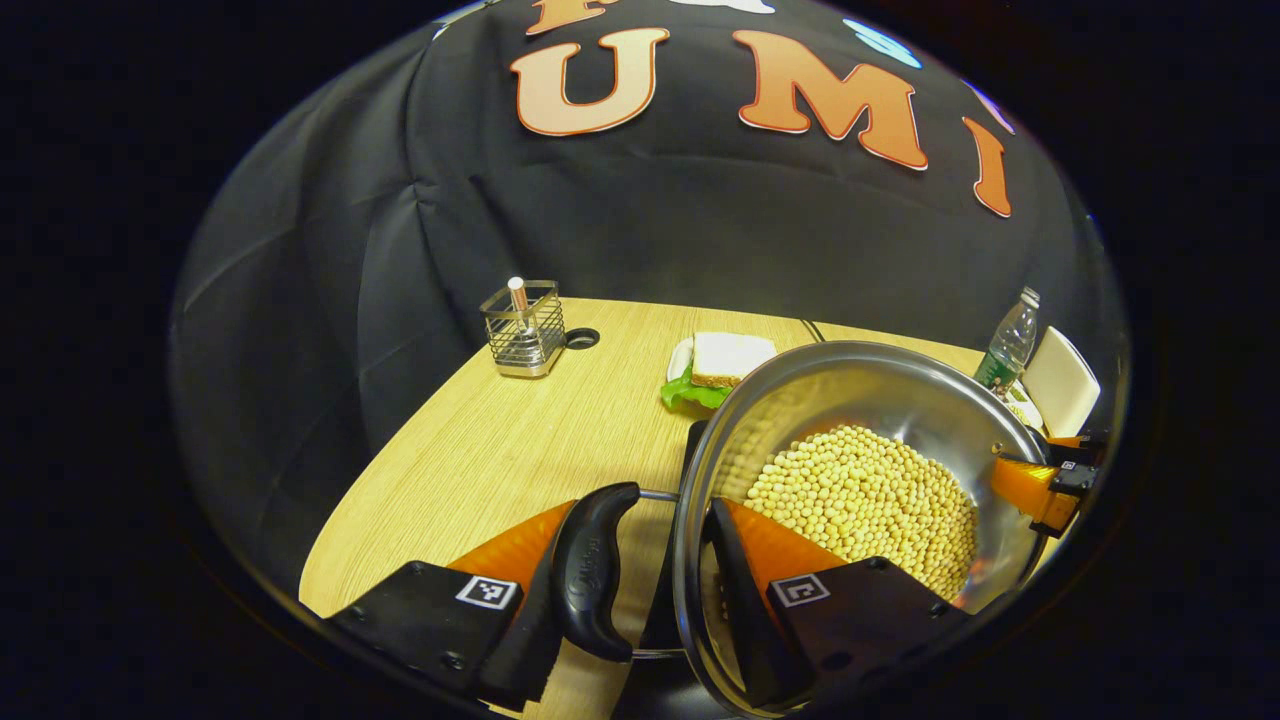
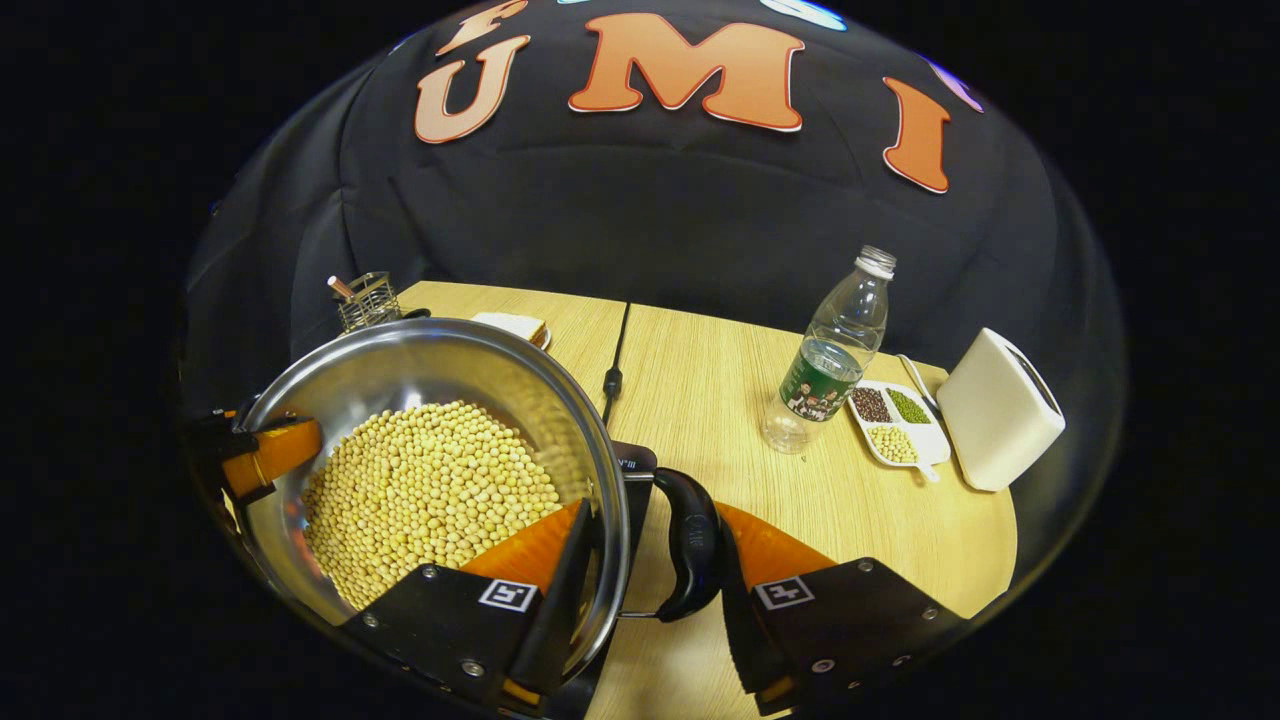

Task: First push the handle of the pot to place it horizontally, then grasp the pot with both hands and set it on the induction cooktop.

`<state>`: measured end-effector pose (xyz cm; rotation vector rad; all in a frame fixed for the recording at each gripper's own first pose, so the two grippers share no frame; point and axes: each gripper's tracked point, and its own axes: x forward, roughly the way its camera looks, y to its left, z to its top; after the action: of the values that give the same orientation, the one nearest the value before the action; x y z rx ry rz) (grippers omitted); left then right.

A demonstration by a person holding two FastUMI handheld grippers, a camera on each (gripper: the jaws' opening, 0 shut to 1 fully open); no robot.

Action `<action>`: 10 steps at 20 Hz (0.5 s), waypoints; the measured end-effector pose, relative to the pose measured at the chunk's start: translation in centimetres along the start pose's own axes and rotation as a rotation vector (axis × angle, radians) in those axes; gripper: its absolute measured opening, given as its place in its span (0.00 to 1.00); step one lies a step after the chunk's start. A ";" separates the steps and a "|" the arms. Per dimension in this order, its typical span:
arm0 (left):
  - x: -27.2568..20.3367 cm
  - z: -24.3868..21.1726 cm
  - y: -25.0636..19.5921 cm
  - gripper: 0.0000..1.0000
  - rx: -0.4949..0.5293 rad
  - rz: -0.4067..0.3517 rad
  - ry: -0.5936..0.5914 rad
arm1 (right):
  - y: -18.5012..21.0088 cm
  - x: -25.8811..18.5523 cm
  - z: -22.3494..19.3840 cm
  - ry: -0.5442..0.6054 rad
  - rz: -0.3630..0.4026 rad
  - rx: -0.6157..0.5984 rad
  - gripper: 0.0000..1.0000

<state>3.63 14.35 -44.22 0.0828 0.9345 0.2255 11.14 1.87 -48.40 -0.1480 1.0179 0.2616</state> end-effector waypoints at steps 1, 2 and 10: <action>0.2 0.0 0.1 0.77 0.000 -0.002 0.001 | 0.0 0.1 0.1 0.005 0.001 0.008 0.65; 0.3 -0.3 0.1 0.75 0.000 0.001 0.009 | 0.1 0.0 0.1 0.007 0.002 0.013 0.64; -1.4 2.3 0.1 0.90 0.026 0.059 -0.056 | 0.7 -1.2 1.3 -0.033 0.006 -0.027 0.83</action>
<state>4.65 14.17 -41.77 0.1403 0.8805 0.2641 11.43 2.71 -46.66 -0.1648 0.9825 0.2825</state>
